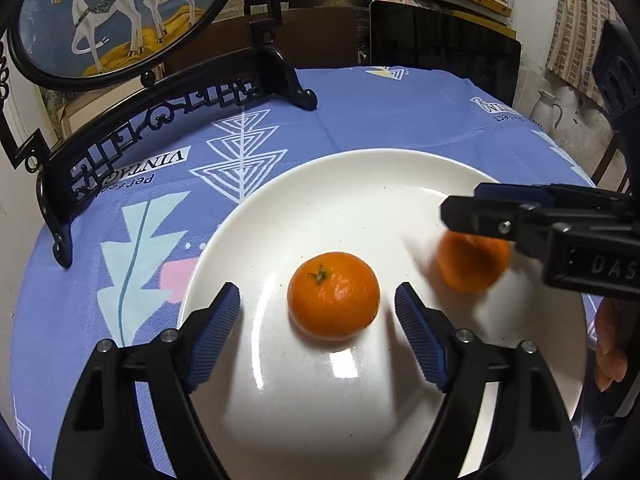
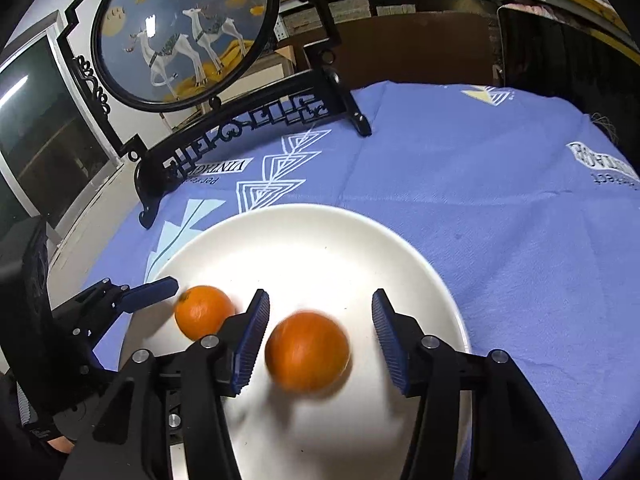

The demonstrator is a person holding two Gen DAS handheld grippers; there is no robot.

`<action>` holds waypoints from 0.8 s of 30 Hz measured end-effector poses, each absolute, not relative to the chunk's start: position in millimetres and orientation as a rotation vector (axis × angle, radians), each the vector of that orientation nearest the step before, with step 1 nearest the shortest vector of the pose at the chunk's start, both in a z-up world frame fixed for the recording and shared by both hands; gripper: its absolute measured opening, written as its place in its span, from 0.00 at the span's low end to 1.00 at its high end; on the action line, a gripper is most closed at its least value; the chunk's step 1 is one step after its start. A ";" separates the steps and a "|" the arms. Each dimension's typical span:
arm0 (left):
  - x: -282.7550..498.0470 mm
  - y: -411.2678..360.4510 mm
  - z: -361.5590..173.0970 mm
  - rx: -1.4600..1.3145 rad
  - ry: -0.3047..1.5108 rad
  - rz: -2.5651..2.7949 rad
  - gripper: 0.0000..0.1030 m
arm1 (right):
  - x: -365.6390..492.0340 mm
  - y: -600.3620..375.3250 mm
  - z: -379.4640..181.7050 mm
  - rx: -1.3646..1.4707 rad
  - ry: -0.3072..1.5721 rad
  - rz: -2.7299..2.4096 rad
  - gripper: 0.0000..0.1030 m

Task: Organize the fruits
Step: 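Carry both mandarins to the white plate and open both tools to release, then return both tools to the fruit cluster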

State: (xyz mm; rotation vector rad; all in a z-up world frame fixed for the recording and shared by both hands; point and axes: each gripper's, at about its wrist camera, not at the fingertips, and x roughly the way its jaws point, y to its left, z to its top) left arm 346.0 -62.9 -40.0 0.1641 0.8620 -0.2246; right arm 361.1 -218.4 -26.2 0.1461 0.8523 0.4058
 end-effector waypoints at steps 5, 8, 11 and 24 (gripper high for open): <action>337.6 -58.5 -34.1 0.156 0.849 -0.218 0.75 | 347.6 -223.0 -19.0 0.144 0.824 0.394 0.53; 328.5 -55.5 -26.5 0.149 0.834 -0.222 0.75 | 335.6 -226.0 -13.6 0.152 0.807 0.392 0.53; 314.7 -51.2 -18.0 0.137 0.819 -0.228 0.76 | 318.9 -227.1 -7.3 0.155 0.791 0.394 0.53; 179.8 -18.7 0.7 0.218 0.740 -0.233 0.87 | 180.0 -219.3 5.4 0.107 0.745 0.493 0.64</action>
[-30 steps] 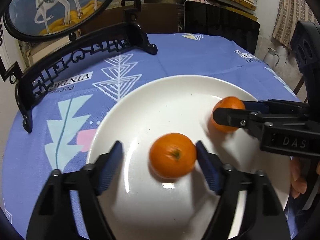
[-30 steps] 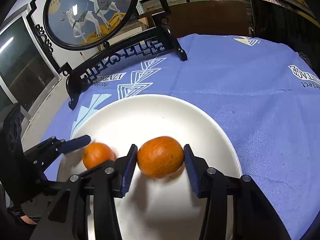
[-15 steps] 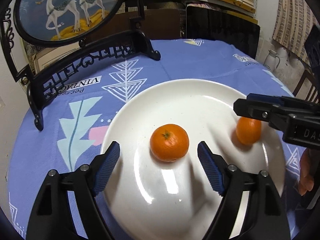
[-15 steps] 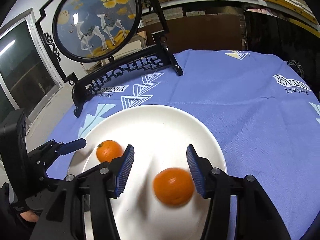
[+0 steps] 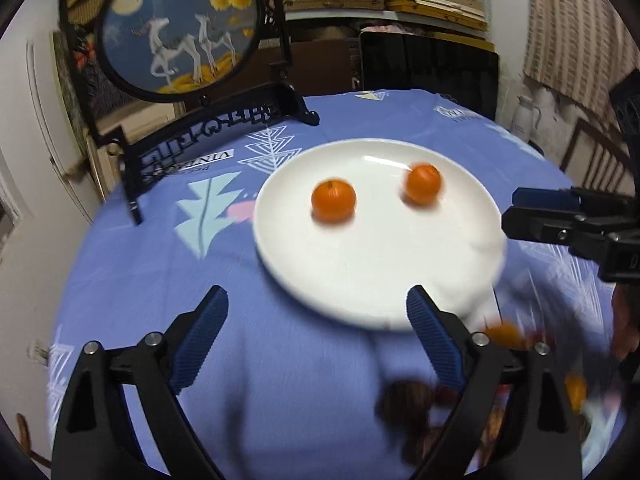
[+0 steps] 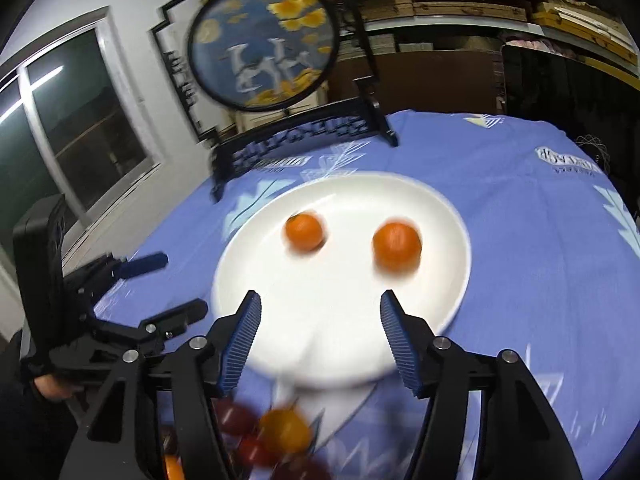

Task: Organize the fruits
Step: 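Return both tools to the fruit cluster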

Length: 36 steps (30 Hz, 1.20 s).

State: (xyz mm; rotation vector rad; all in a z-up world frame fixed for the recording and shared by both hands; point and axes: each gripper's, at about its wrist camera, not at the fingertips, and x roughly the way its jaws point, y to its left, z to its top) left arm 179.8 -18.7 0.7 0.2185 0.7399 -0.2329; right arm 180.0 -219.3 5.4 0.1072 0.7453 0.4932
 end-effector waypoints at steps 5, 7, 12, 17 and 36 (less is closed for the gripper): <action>105.5 -3.7 -7.3 0.277 0.710 -0.254 0.89 | 110.8 -224.6 -1.2 0.087 0.702 0.529 0.79; 77.9 1.9 -14.8 0.286 0.713 -0.254 0.89 | 84.7 -231.1 -5.3 0.080 0.678 0.518 0.79; 41.6 6.4 -34.5 0.281 0.746 -0.265 0.89 | 41.4 -251.8 -26.4 0.118 0.672 0.509 0.79; 36.2 -0.9 -48.2 0.312 0.769 -0.245 0.89 | 31.2 -262.9 -37.7 0.154 0.670 0.482 0.79; 72.0 -22.0 -61.6 0.284 0.826 -0.282 0.67 | 19.9 -257.8 -33.0 0.137 0.641 0.559 0.79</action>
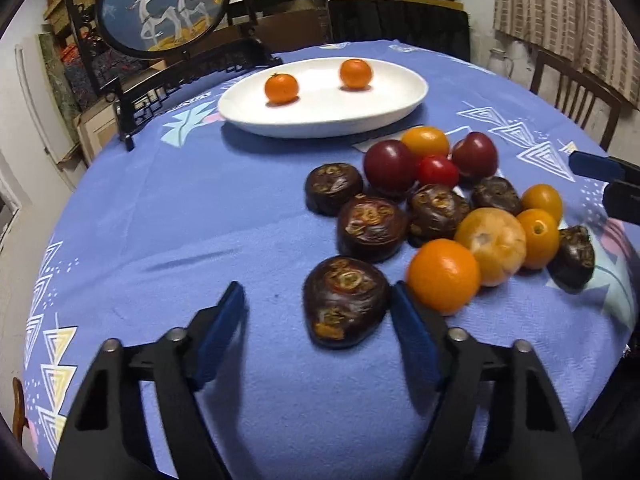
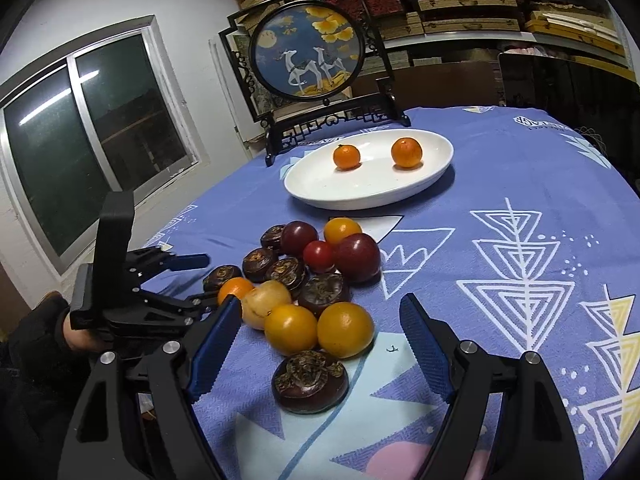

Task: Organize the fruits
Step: 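Return both tools to the fruit cluster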

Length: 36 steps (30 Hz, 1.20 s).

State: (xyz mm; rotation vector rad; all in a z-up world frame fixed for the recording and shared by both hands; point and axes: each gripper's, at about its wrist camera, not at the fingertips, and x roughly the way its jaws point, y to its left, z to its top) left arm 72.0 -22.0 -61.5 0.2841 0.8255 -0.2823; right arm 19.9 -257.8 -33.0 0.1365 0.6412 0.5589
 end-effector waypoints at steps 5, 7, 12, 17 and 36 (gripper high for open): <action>65.9 -19.1 -63.6 0.207 0.810 -0.356 0.41 | 8.4 -251.5 -32.0 0.082 0.646 0.610 0.79; 60.8 -18.7 -63.4 0.196 0.781 -0.343 0.40 | 2.4 -248.3 -32.5 0.047 0.656 0.622 0.79; 60.8 -8.9 -64.0 0.124 0.786 -0.325 0.40 | -4.5 -240.5 -40.5 -0.003 0.707 0.630 0.79; 58.1 -4.9 -63.9 0.112 0.788 -0.317 0.40 | 0.2 -229.5 -52.0 -0.033 0.749 0.616 0.79; 53.8 4.8 -63.5 0.077 0.784 -0.291 0.40 | 10.0 -233.3 -65.0 0.025 0.785 0.588 0.44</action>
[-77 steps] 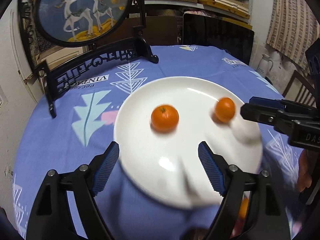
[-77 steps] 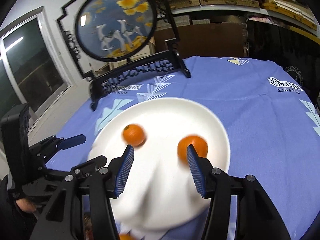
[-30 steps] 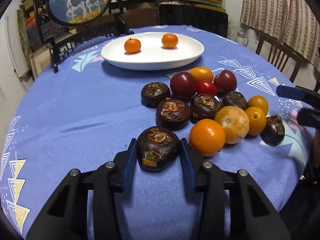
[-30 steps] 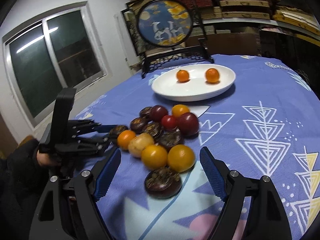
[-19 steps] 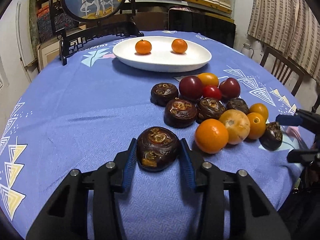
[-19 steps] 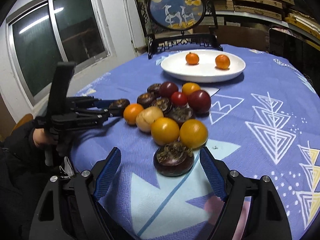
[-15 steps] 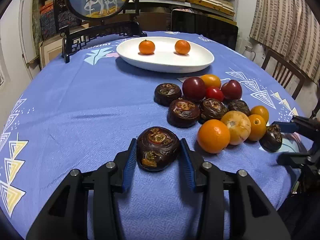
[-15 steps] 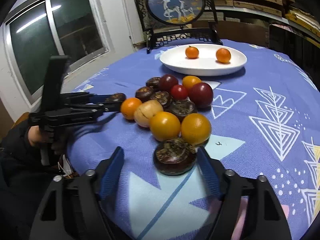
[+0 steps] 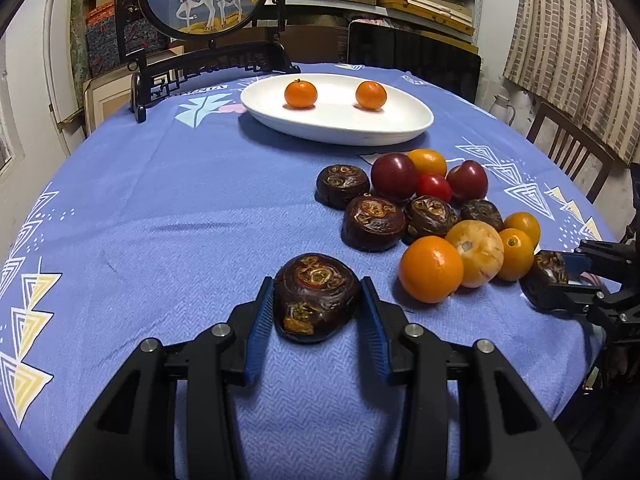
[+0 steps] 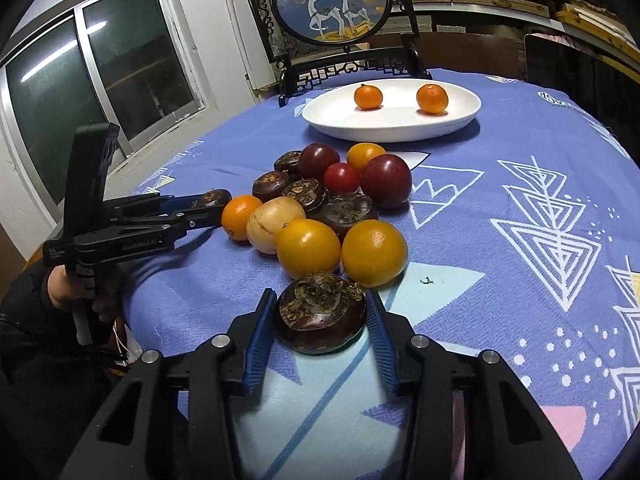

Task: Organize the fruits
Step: 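Return both tools to the fruit cluster, then grasp a dark brown fruit with the left tool while the right tool grasps another, then carry both dark brown fruits onto the white plate and release them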

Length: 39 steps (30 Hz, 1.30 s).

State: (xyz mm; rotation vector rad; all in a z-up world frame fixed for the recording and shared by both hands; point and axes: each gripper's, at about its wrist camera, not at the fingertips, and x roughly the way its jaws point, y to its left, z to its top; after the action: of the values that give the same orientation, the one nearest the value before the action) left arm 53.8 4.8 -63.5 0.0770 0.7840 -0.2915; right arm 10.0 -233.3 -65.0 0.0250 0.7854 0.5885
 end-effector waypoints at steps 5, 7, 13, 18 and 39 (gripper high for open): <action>50.2 6.5 -61.5 0.072 0.780 -0.289 0.40 | 10.1 -232.5 -64.8 0.041 0.788 0.613 0.44; 49.3 7.0 -60.7 0.072 0.779 -0.289 0.40 | 9.1 -231.8 -64.4 0.042 0.787 0.617 0.44; 43.4 7.9 -52.9 0.067 0.762 -0.292 0.40 | 5.0 -232.7 -57.7 0.045 0.765 0.637 0.44; 38.8 7.3 -41.2 0.067 0.739 -0.300 0.40 | 1.5 -237.1 -46.2 0.057 0.738 0.646 0.44; 172.9 -20.2 25.6 0.082 0.712 -0.338 0.40 | 139.9 -256.5 45.9 0.191 0.662 0.690 0.44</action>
State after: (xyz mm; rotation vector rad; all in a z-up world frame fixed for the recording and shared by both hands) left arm 172.9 -20.2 25.6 0.0821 0.7116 -0.3380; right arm 139.9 -256.5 45.9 0.1913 0.6621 0.6904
